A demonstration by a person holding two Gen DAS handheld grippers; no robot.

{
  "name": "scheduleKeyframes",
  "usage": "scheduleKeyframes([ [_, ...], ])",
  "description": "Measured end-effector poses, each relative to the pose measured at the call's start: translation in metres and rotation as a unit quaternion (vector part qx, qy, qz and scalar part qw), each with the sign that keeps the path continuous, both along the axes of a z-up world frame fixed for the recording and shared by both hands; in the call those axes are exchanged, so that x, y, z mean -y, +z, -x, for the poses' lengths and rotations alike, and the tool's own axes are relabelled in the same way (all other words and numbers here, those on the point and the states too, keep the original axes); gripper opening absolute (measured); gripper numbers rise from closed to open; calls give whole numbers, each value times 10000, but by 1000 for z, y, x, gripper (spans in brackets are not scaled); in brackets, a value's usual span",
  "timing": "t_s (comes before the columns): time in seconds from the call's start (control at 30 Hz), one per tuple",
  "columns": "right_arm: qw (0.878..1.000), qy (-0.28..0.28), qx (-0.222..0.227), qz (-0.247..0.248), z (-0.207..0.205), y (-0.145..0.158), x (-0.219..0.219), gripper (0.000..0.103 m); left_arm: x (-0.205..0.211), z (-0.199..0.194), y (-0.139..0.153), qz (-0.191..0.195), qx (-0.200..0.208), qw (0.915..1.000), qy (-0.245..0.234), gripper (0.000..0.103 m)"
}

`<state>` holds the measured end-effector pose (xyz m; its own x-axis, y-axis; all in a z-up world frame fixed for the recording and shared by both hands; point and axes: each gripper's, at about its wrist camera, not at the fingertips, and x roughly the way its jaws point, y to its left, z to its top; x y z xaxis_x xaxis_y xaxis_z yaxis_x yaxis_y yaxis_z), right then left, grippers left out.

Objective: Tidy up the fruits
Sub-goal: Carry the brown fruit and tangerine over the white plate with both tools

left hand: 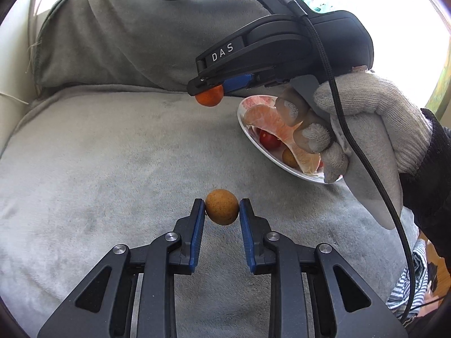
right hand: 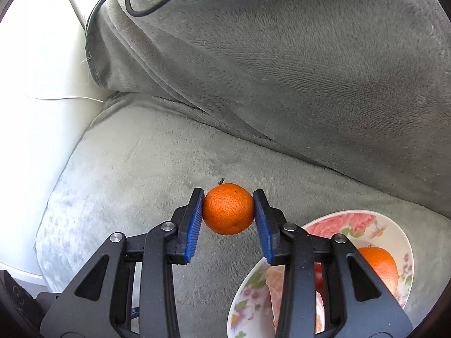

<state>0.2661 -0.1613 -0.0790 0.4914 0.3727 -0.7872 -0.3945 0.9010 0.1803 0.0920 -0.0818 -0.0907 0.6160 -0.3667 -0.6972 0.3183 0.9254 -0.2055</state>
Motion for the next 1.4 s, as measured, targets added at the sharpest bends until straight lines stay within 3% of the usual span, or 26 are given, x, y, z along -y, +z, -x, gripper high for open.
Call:
scheduleKeyframes([
  [0.77,9956,-319,673,-562,79,49,93,37,10,20,32,43,395,9991,-179,24],
  [1.1,9926,-743,726,-628,91,47,145,37,37,15,39,42,499,9978,-432,24],
  [1.4,9914,-899,643,-694,95,32,166,37,66,-16,46,-2,608,9969,-497,24],
])
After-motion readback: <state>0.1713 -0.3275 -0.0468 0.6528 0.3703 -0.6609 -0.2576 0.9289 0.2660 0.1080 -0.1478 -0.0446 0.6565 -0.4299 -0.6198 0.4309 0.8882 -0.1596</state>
